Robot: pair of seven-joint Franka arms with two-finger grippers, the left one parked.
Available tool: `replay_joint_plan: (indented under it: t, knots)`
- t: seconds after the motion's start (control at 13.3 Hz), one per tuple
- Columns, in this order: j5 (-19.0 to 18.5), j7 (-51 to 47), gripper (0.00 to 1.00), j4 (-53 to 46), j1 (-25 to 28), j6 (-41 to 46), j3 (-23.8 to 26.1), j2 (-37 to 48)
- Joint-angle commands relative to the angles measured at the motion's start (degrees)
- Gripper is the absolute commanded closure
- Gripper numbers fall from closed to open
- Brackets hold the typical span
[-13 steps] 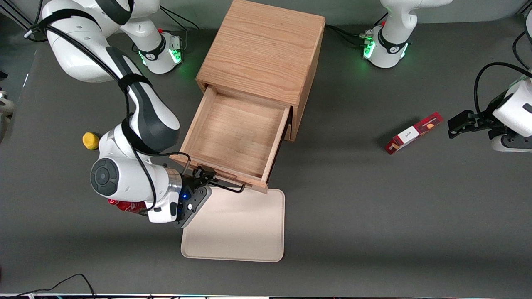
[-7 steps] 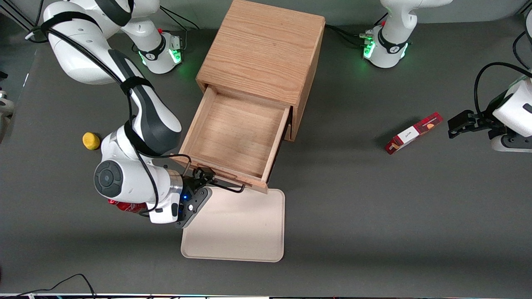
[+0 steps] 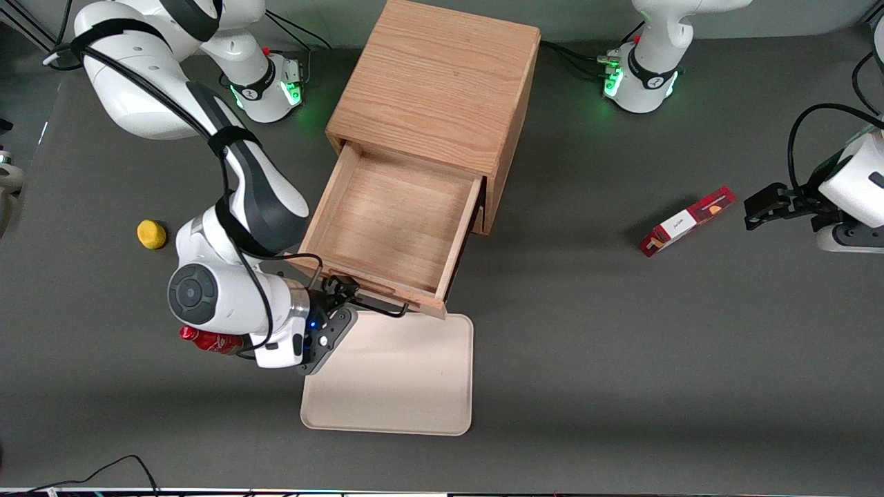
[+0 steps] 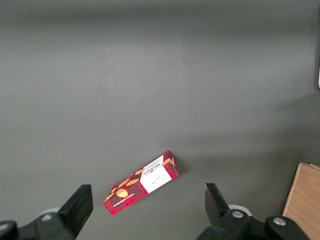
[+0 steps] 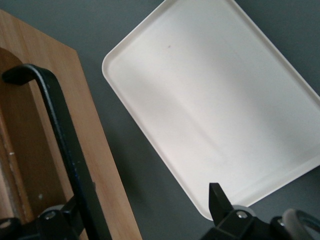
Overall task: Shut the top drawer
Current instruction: 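Push the drawer front with the right gripper into the cabinet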
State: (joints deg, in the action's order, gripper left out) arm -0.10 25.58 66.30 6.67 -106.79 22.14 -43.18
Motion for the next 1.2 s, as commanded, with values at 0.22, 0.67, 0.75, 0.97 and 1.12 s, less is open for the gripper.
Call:
replay_joint_plan:
  t: [0.22,0.67,0.75,0.97,1.12]
  knots:
    - [-0.61,0.26,0.0,8.83,2.29,-2.19,-0.52,6.35]
    - [-0.52,-0.18,0.0,19.46,2.99,-6.5,-0.34,13.38]
    - [-0.43,-0.18,0.0,20.44,2.99,-6.5,-0.17,14.35]
    - [0.18,-0.27,0.0,23.34,3.08,-6.67,0.79,16.46]
    - [0.18,-1.93,0.0,24.92,3.08,-6.76,1.85,17.6]
